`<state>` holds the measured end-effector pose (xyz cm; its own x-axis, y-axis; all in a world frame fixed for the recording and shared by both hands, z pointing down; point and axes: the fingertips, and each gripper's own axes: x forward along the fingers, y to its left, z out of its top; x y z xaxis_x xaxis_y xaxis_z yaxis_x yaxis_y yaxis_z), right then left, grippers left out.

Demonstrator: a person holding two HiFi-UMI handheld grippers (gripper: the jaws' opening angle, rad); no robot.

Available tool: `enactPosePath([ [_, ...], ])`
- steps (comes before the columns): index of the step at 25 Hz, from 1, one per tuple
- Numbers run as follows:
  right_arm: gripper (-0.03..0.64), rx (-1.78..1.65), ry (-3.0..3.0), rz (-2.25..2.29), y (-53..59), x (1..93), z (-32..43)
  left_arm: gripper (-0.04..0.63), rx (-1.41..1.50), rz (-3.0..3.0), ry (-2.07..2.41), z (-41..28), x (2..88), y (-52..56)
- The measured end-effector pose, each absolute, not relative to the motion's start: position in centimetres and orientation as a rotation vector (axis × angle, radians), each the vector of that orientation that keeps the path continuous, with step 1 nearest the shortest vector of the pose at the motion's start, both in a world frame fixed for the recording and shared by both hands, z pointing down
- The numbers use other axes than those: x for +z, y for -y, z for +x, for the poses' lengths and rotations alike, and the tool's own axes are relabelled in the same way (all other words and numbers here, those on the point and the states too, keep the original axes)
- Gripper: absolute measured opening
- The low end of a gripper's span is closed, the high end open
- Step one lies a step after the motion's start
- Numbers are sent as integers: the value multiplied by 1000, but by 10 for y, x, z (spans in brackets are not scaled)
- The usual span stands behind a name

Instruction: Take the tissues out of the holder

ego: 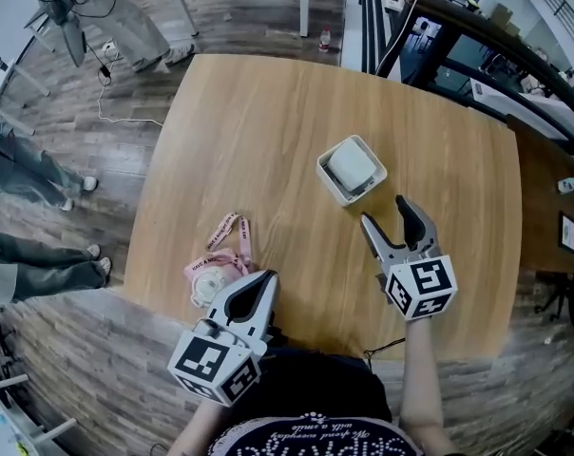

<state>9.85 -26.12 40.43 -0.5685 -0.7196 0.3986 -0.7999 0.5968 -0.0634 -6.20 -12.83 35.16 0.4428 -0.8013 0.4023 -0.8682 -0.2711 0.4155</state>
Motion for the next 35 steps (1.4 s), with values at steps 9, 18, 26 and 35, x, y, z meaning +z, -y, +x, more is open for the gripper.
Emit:
enactPosePath([
  [9, 296, 313, 2471, 1180, 311, 420, 90, 5, 156, 2081, 1411, -62, 351, 138],
  [18, 302, 348, 2430, 1101, 343, 449, 78, 5, 165, 2053, 1422, -65, 356, 141],
  [26, 307, 491, 2383, 1078, 360, 484, 76, 5, 171, 2042, 1424, -65, 359, 142],
  [35, 311, 558, 2321, 1030, 366, 509, 71, 5, 176, 2041, 1417, -64, 360, 142],
])
